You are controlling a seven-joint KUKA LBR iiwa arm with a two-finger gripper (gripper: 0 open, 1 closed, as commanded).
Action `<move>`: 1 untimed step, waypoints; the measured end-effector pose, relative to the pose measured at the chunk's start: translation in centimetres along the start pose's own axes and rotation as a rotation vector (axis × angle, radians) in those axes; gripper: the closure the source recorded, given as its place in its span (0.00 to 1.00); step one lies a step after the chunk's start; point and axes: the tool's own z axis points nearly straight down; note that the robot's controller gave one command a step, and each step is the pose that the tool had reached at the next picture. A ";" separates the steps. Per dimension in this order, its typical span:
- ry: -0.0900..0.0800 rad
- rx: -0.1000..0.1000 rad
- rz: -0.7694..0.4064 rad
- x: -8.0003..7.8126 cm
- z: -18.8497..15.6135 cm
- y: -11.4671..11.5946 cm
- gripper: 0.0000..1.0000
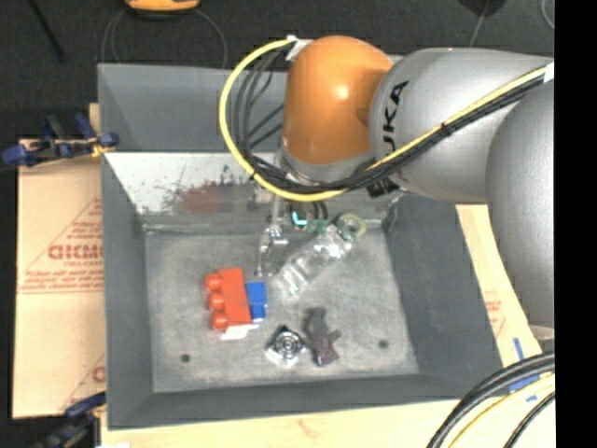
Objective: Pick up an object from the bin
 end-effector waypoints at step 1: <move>-0.019 0.002 -0.401 5.7 12.4 -1.6 0.00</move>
Offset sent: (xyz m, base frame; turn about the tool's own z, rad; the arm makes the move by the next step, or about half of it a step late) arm -0.0619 -0.0159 -0.1279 -0.4027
